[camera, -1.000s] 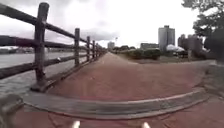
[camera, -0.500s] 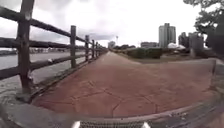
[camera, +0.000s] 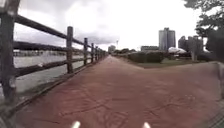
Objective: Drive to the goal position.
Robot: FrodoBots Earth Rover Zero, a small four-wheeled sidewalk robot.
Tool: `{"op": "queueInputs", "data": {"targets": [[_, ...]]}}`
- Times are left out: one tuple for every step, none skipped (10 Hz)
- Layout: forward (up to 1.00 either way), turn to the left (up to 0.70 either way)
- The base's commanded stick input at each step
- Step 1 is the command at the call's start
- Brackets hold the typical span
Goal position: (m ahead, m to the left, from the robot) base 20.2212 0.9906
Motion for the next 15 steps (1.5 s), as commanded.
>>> {"op": "queueInputs", "data": {"targets": [[0.7,0.0],[0.7,0.0],[0.7,0.0],[0.7,0.0],[0.7,0.0],[0.7,0.0],[0.7,0.0],[0.7,0.0],[0.7,0.0],[0.7,0.0],[0.7,0.0],[0.7,0.0],[0.7,0.0],[0.7,0.0],[0.7,0.0]]}}
